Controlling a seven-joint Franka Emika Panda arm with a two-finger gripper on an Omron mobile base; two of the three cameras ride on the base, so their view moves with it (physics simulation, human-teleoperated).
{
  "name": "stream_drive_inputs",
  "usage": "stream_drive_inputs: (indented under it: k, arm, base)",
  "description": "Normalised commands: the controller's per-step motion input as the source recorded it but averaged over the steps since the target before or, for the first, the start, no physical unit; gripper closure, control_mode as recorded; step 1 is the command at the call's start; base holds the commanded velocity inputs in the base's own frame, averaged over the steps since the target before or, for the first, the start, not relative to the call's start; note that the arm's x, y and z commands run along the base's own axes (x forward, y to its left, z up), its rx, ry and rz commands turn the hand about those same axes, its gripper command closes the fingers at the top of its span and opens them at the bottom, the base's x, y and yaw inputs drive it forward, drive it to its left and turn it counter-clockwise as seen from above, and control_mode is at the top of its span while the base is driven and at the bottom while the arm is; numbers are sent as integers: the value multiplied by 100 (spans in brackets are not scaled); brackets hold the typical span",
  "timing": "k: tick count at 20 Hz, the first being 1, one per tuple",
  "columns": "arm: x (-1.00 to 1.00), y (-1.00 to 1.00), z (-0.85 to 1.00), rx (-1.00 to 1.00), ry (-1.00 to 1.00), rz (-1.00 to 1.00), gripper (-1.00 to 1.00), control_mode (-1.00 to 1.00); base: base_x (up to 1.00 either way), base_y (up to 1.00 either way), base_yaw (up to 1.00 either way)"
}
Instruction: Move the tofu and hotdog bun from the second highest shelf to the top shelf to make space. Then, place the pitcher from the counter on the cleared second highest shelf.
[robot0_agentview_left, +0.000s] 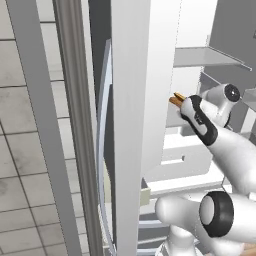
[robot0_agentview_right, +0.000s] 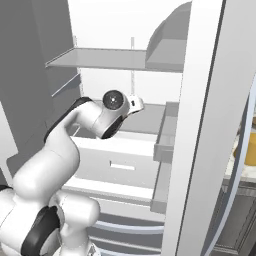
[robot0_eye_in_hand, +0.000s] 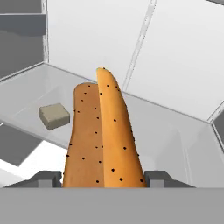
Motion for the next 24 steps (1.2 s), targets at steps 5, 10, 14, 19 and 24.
stream_drive_inputs:
  k: [5,10,14,19,24]
  arm:
    - [-49,1,100,0,0,2,100,-100]
    - [-10,0,89,0,0,0,100,-100]
    - [0,-4,59,0,-5,0,100,-100]
    - [11,0,33,0,-12,0,100,-100]
    - [38,-4,9,0,-4,0,100,-100]
  base:
    - [0,0,0]
    - [0,0,0]
    - [0,0,0]
    - [0,0,0]
    - [0,0,0]
